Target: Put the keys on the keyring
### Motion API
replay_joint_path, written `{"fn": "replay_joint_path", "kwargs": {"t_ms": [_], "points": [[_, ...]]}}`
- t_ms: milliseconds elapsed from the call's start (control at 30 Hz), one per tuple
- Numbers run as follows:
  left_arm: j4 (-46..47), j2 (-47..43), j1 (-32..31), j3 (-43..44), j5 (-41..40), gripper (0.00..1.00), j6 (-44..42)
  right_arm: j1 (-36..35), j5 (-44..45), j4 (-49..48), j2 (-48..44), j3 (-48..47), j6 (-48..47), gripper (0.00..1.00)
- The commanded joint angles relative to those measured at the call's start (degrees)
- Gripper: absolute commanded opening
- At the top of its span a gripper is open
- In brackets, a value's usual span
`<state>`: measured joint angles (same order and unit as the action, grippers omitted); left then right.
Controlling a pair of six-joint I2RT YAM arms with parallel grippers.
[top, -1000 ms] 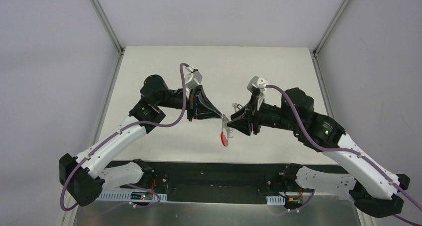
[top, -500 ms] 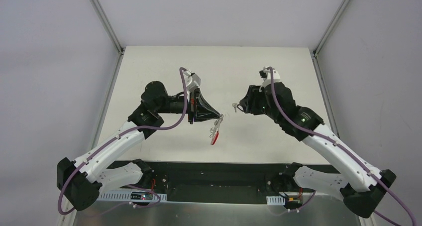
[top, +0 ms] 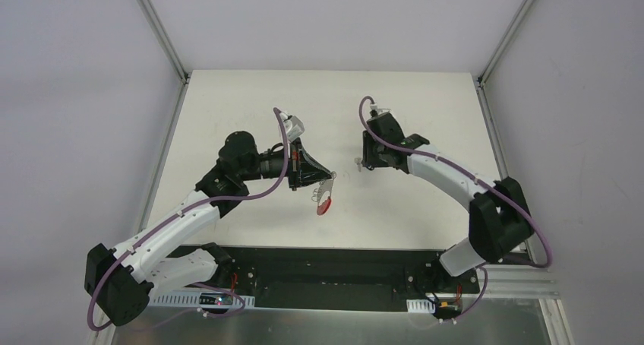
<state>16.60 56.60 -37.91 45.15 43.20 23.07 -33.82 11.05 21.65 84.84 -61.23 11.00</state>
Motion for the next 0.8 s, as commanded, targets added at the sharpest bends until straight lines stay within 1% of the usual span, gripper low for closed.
{"fn": "replay_joint_path", "kwargs": {"t_ms": [0,100,267,367,500,667,767], "points": [[1.40,-1.82,-0.40,-1.26,-3.97,0.00,0.23,0.22,0.73,-3.10,6.48,-6.73,-9.31,0.44],[1.22,-2.88,-0.41,-2.58,-5.77,0.00,0.52,0.12,-2.00,-1.60,10.07,-10.51,-14.49,0.43],[1.08,-5.92,-0.41,-5.34,-9.71,0.00,0.66,-0.05,-4.80,-1.62,14.13,-12.76,-23.53,0.43],[0.74,-7.20,-0.41,-5.97,-11.07,0.00,0.93,-0.28,-5.06,-1.54,15.81,-12.95,-28.29,0.44],[0.30,-9.00,-0.41,-6.86,-12.63,0.00,1.68,-0.34,-7.07,-4.11,16.02,-10.77,-34.31,0.46],[0.27,-9.85,-0.41,-7.50,-13.49,0.00,1.65,-0.28,-9.73,-2.00,17.82,-12.58,-38.27,0.46],[0.44,-9.66,-0.41,-7.63,-13.34,0.00,1.64,-0.31,-10.43,1.94,20.45,-15.40,-40.07,0.42]]}}
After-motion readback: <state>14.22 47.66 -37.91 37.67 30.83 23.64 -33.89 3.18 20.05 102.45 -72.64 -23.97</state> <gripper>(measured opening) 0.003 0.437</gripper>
